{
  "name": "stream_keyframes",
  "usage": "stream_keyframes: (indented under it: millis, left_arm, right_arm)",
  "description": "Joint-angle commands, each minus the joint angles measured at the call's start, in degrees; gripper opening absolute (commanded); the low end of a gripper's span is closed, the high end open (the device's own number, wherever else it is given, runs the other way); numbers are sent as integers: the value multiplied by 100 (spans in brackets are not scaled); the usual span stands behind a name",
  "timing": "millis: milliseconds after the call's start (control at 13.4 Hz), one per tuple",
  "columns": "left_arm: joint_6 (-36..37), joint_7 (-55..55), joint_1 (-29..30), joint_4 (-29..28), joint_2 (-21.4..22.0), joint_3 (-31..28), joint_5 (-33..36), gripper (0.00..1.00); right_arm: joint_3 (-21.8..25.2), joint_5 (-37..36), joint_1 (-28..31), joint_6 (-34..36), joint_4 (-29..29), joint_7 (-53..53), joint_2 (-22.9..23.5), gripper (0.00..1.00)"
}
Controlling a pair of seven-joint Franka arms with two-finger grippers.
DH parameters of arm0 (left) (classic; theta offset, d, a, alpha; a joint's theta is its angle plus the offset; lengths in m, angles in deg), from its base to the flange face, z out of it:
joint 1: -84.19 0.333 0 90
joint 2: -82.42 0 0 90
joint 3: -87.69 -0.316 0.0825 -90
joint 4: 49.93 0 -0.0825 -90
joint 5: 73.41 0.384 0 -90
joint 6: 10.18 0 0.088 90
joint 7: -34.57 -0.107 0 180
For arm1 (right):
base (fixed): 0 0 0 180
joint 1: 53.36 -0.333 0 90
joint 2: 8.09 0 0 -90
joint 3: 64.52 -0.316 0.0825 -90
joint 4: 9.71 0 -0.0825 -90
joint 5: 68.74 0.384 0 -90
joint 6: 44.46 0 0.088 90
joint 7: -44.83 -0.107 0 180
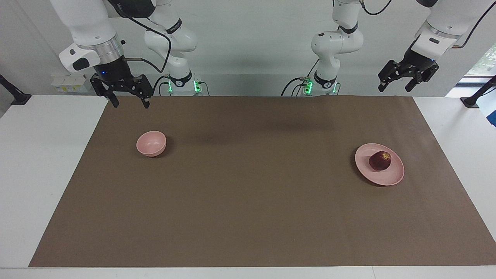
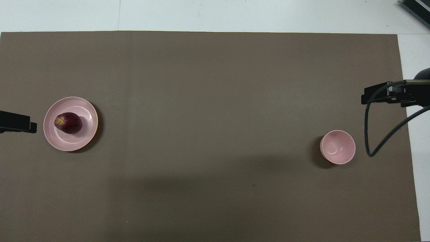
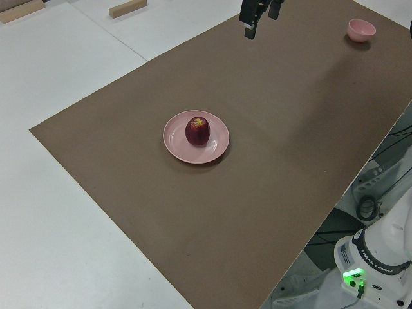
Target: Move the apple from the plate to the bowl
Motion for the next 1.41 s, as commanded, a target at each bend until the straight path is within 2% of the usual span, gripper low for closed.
stream_keyframes:
  millis: [0, 818, 1338]
  left_arm:
    - [19, 32, 15, 42, 1, -5, -22, 100]
    - [19, 32, 15, 42, -8, -5, -22, 100]
    - [19, 32, 15, 42, -8, -5, -30, 100]
  right_arm:
    - [-38, 72, 30, 60, -18, -25, -79, 100]
    - [-29, 63, 38, 86, -18, -16, -79, 100]
    - [-20, -16, 73, 438, -70, -7, -159, 100]
